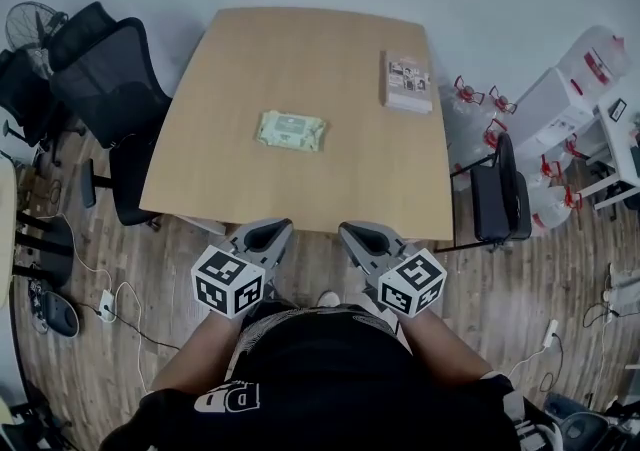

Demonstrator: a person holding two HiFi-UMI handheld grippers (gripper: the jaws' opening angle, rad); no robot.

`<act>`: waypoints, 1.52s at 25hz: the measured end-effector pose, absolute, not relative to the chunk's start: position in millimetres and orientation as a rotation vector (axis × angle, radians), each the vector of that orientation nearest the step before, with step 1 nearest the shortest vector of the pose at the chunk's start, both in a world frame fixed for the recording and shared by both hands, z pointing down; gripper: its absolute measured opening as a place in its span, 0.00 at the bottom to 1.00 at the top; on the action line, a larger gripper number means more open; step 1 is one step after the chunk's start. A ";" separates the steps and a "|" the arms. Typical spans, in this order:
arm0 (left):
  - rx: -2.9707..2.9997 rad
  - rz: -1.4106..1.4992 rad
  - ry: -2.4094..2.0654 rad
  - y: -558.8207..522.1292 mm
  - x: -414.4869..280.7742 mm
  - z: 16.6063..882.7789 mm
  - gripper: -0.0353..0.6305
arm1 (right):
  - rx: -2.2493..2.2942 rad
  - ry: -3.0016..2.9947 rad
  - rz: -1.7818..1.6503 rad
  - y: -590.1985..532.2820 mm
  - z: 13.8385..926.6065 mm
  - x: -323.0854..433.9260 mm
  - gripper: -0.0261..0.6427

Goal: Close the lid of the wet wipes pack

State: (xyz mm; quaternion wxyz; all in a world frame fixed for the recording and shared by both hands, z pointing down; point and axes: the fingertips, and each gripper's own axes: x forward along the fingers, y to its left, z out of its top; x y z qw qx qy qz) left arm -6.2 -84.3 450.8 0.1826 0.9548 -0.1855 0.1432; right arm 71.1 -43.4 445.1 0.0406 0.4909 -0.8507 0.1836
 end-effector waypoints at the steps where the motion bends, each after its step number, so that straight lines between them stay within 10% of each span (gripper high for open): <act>1: 2.701 0.404 -0.517 -86.1 -7.2 448.4 0.08 | 1.514 -2.605 0.559 -44.7 443.1 69.6 0.05; 38: 2.752 0.385 -0.352 -125.4 -55.6 441.4 0.08 | 1.656 -2.477 0.545 -81.4 445.4 15.8 0.05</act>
